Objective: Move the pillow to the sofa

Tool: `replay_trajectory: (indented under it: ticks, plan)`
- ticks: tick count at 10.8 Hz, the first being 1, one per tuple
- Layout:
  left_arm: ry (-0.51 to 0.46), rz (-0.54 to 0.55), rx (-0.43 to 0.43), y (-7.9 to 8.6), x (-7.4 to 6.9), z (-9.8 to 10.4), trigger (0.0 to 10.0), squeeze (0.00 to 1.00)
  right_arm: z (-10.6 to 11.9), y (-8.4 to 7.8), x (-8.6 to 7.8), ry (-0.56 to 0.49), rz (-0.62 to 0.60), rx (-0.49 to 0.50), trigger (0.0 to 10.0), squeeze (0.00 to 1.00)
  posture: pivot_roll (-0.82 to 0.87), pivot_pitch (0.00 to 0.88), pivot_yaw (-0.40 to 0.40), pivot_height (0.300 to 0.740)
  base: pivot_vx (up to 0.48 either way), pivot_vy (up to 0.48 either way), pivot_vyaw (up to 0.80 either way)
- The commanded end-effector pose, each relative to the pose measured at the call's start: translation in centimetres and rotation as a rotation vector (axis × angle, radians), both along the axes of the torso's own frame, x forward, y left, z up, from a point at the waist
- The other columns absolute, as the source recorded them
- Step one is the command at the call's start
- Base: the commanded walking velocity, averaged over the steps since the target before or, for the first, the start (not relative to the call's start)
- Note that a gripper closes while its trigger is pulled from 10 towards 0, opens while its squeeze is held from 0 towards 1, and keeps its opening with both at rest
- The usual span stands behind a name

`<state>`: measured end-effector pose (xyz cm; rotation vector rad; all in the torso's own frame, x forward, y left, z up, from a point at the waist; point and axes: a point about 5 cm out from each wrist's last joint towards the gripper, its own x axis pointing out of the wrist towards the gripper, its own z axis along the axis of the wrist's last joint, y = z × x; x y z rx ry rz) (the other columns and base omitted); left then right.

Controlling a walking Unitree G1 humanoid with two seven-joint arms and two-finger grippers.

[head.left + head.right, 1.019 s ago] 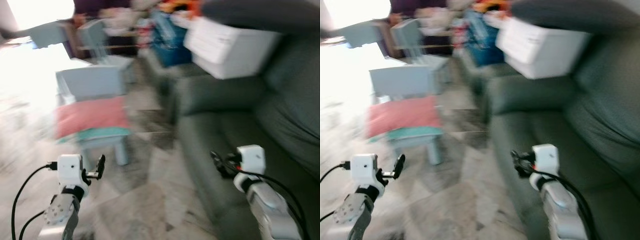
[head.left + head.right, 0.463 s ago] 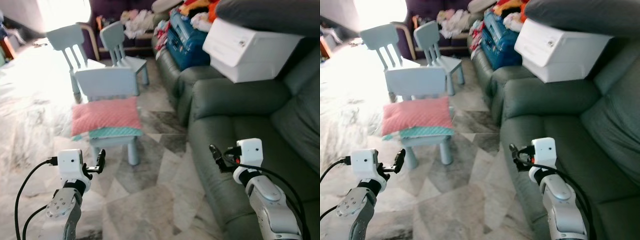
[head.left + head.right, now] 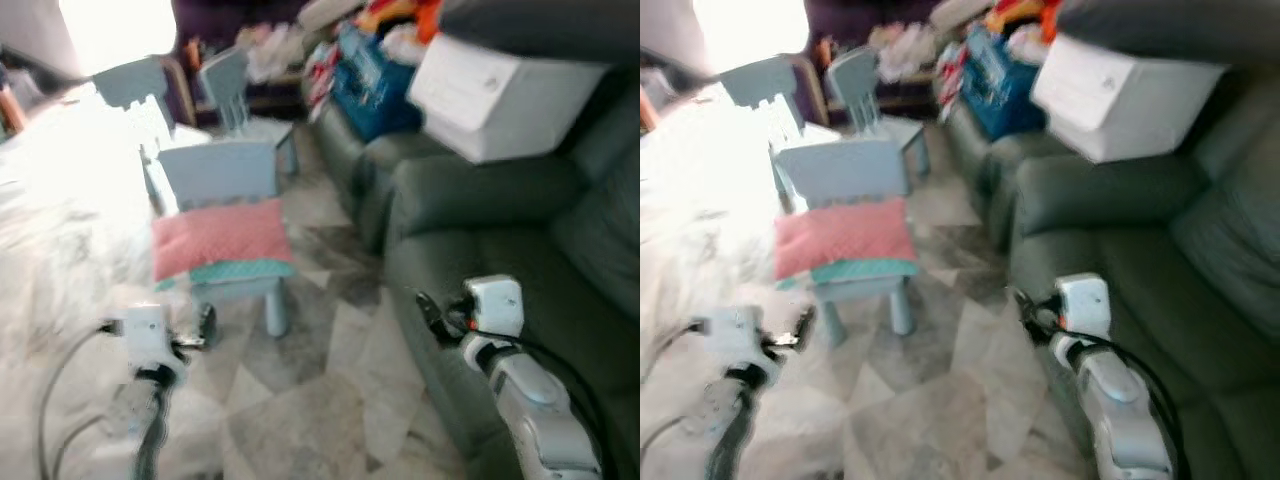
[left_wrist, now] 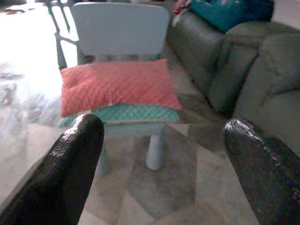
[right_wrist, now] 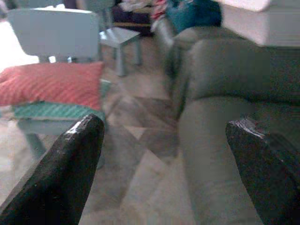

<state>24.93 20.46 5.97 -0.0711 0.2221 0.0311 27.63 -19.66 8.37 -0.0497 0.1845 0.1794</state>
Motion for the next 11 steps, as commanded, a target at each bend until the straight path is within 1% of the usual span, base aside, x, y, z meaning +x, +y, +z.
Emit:
replay_trajectory:
  ticks: [1,2,3,4,6,7,8,9,11]
  plan:
    - [-0.005,0.027,0.036,0.8,0.1,0.2,10.0,0.00,0.5,0.5,0.3,-0.021,0.010,0.010,10.0,0.00,-0.13,0.000,-0.031,0.740,0.000,0.000,0.00]
    - [-0.021,0.046,0.085,0.8,0.3,0.5,10.0,0.00,0.5,0.5,0.3,-0.020,0.010,0.010,10.0,0.00,-0.13,0.000,-0.030,0.740,0.000,0.000,0.00]
    - [-0.034,0.075,0.081,0.7,0.5,0.6,10.0,0.00,0.5,0.5,0.3,-0.021,0.010,0.014,10.0,0.00,-0.13,0.000,-0.029,0.740,0.000,0.000,0.00]
    - [-0.049,0.070,0.051,0.7,0.6,0.6,10.0,0.00,0.5,0.5,0.3,-0.025,0.012,0.019,10.0,0.00,-0.13,0.000,-0.027,0.740,0.000,0.000,0.00]
    - [-0.050,0.140,0.023,1.6,0.8,0.7,10.0,0.00,0.7,0.6,0.2,-0.040,0.025,0.021,10.0,0.00,-0.13,0.000,-0.024,0.740,0.000,0.000,0.00]
    - [-0.054,0.158,0.022,1.8,0.9,0.8,10.0,0.00,0.8,0.9,0.2,-0.046,0.038,0.023,10.0,0.00,-0.13,0.000,-0.026,0.740,0.000,0.000,0.00]
    - [-0.054,0.163,0.004,1.9,0.9,0.8,10.0,0.00,1.0,1.2,0.3,-0.055,0.058,0.017,10.0,0.00,-0.13,0.000,-0.026,0.740,0.000,0.000,0.00]
    - [-0.049,0.172,-0.021,2.0,0.8,0.6,10.0,0.00,1.0,1.4,0.3,-0.056,0.065,0.016,10.0,0.00,-0.13,0.000,-0.027,0.740,0.337,0.000,0.00]
    - [-0.044,0.180,-0.025,2.1,0.7,0.5,10.0,0.00,1.1,1.8,0.2,-0.065,0.092,0.038,10.0,0.00,-0.13,0.000,-0.029,0.740,0.388,0.000,0.00]
